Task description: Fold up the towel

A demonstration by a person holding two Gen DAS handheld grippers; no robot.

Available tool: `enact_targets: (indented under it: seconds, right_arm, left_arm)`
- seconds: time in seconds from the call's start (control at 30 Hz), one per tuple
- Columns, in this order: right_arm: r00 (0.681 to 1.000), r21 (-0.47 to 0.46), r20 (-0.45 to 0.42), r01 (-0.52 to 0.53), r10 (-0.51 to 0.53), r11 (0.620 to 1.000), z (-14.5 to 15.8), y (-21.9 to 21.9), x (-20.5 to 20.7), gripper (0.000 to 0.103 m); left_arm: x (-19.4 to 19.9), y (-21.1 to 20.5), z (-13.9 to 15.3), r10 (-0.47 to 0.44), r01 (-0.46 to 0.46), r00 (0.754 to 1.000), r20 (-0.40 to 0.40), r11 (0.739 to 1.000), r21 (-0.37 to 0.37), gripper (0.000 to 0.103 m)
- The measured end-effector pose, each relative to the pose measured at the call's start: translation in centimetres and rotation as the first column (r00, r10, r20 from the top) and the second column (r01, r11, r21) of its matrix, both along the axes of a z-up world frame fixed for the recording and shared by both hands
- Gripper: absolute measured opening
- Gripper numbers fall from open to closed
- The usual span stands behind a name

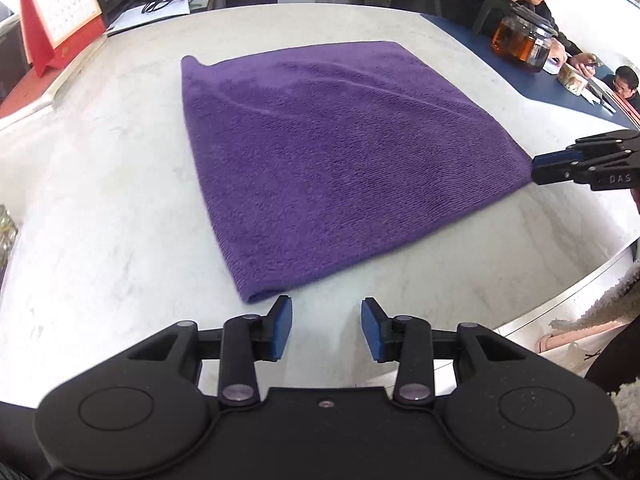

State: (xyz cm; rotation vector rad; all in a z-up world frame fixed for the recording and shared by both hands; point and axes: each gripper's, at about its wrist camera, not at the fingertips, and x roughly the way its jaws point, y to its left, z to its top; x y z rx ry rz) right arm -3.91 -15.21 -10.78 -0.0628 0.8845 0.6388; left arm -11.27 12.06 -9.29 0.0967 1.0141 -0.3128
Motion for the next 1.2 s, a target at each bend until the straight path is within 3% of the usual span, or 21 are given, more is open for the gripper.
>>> enact_targets:
  seconds: [0.2,0.43,0.83,1.2]
  right_arm:
    - [0.986,0.089,-0.054,0.163,-0.159,0.983,1.0,-2.7,-0.2,0.037]
    - [0.957,0.067,-0.105,0.279,-0.271,0.958,0.3,-3.7,0.0,0.042]
    - [0.949,0.047,-0.113,0.302,-0.296,0.952,0.5,-2.6,0.0,0.049]
    - [0.940,0.003,-0.140,0.313,-0.310,0.950,0.1,-1.9,0.5,0.052]
  left_arm:
    - [0.3,1.1,1.2,0.109,-0.109,0.994,0.015,0.993,-0.034,0.037]
    - [1.6,0.9,1.4,0.164,-0.164,0.986,-0.004,0.986,-0.016,0.040]
    - [3.4,1.6,1.0,0.272,-0.271,0.961,-0.056,0.962,0.016,0.041]
    - [3.9,-0.2,0.4,0.307,-0.300,0.948,-0.086,0.950,0.086,0.053]
